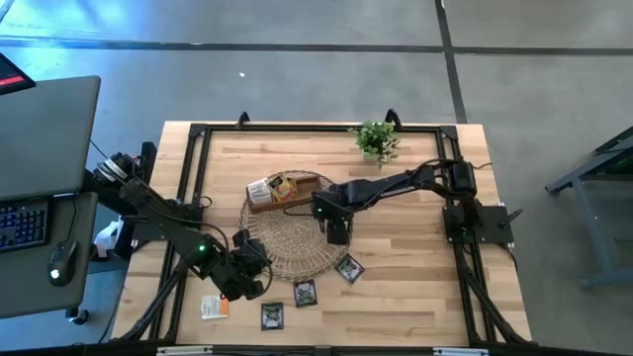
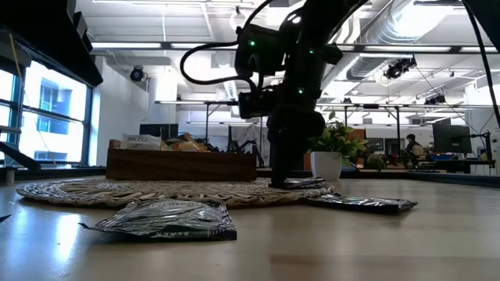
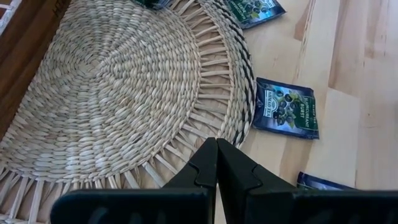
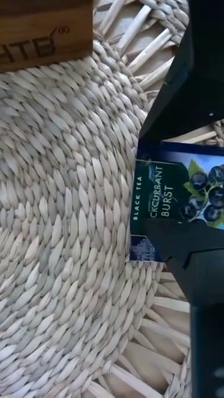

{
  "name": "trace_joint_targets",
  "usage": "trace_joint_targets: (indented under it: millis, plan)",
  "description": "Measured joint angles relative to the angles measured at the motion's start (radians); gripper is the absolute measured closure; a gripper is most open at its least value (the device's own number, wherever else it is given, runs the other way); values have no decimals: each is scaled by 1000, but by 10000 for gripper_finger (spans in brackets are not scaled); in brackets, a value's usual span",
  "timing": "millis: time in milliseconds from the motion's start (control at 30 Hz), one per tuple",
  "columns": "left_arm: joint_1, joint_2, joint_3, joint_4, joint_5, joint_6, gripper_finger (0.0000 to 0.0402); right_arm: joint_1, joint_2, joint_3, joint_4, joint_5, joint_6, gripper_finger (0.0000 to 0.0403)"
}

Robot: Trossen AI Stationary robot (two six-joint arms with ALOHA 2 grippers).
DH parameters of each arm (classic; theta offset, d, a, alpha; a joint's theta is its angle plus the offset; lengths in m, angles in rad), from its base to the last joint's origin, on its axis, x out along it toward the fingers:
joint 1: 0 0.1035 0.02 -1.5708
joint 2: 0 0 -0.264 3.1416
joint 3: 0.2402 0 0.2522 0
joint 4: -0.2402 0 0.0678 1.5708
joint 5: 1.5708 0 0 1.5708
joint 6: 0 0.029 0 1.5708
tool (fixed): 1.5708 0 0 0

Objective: Pick & Place Tea
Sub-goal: Put the violet tea packet into the right compartment of the wooden organizer

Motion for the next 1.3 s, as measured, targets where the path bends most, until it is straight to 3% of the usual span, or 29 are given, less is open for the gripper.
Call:
trace_joint_targets:
  millis: [167,433,633,733,833,1100,1300]
  plan:
    - [0,0,0,0,0,0,399,-13,2,-1,-6,-16,6,231]
    - [0,0,0,-1,5,0,399,-20,4,-2,-5,-48,22,386]
    - [0,0,0,-1,6,0,399,-5,-30,-8,37,-47,62,379]
    - [0,0,0,0,6,0,399,15,-75,-11,109,-28,64,395]
    - [0,0,0,1,4,0,399,35,-119,-6,214,82,58,395]
    - [0,0,0,4,-3,0,399,35,-112,-4,676,512,-8,399]
    - [0,0,0,4,-3,0,399,-14,-82,-6,709,583,77,396]
